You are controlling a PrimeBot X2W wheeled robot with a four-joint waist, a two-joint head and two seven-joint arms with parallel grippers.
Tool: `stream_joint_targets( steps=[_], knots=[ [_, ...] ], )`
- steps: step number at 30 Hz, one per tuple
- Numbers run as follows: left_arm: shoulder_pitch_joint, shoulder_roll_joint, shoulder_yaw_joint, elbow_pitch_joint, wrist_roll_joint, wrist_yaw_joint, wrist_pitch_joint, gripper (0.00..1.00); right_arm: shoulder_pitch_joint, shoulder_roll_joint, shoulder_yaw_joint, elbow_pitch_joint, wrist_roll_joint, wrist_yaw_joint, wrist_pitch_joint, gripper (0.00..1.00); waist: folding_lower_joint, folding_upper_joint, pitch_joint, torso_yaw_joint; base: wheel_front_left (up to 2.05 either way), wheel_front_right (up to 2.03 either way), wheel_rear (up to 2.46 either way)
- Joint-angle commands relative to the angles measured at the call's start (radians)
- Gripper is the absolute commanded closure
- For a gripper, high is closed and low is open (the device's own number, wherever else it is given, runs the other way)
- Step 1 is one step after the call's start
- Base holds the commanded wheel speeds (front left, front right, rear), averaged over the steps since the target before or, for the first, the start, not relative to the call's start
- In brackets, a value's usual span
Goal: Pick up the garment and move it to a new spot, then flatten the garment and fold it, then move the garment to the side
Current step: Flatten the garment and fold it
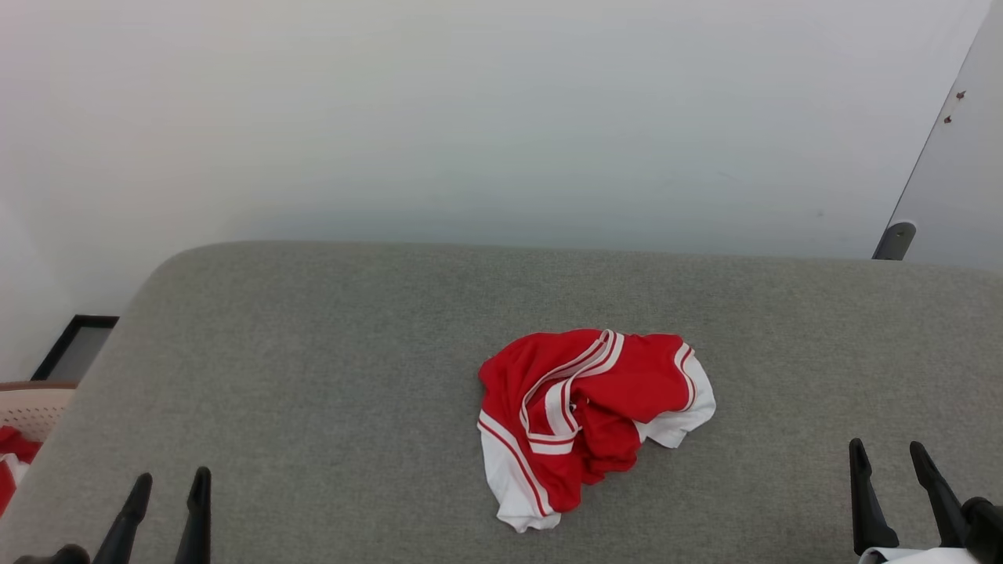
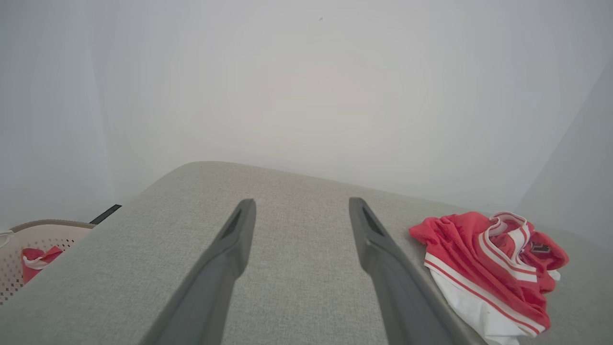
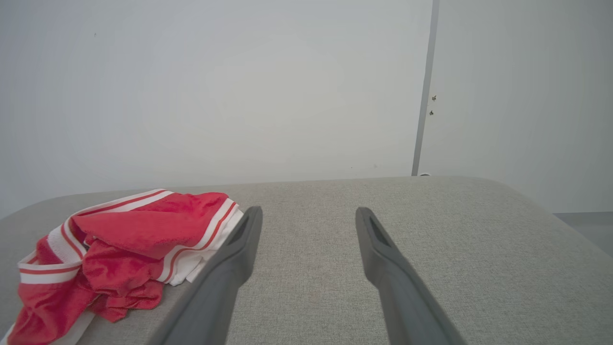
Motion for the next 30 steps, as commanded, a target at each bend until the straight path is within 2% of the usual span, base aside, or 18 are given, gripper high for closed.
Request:
stream_joint_targets(
  steps=[1,5,9,13,19,30],
  knots=[
    [0.009,-0.002,0.002,0.000,0.007,-0.003,0.000,0.00,0.007,0.003,0.001,-0.004,-0.005,0.000,-0.004,0.00,0.0000,0.0000,0.000,-0.001,0.00,0.00,0.00],
    [0.006,-0.009,0.009,0.002,0.004,-0.004,0.000,0.00,0.004,0.001,0.004,0.000,-0.002,0.000,0.000,0.00,0.0000,0.0000,0.002,0.001,0.00,0.00,0.00],
    [-0.009,-0.032,0.033,0.021,0.038,0.028,0.000,0.00,-0.013,0.003,0.009,0.000,0.003,0.000,0.020,0.00,0.0000,0.0000,0.003,0.014,0.00,0.00,0.00],
    [-0.012,-0.064,0.046,0.011,0.060,0.039,0.000,0.00,-0.042,-0.015,0.031,0.012,0.022,0.000,0.061,0.00,0.0000,0.0000,0.009,0.038,0.00,0.00,0.00],
    [-0.009,-0.111,0.058,-0.008,0.098,0.048,0.000,0.00,-0.104,-0.056,0.063,0.040,0.061,0.000,0.167,0.00,0.0000,0.0000,0.029,0.098,0.00,0.00,0.00],
    [-0.056,-0.191,0.054,-0.062,0.165,0.020,0.000,0.00,-0.238,-0.161,0.079,0.101,0.107,0.000,0.386,0.00,0.0000,0.0000,0.142,0.214,0.00,0.00,0.00]
  ],
)
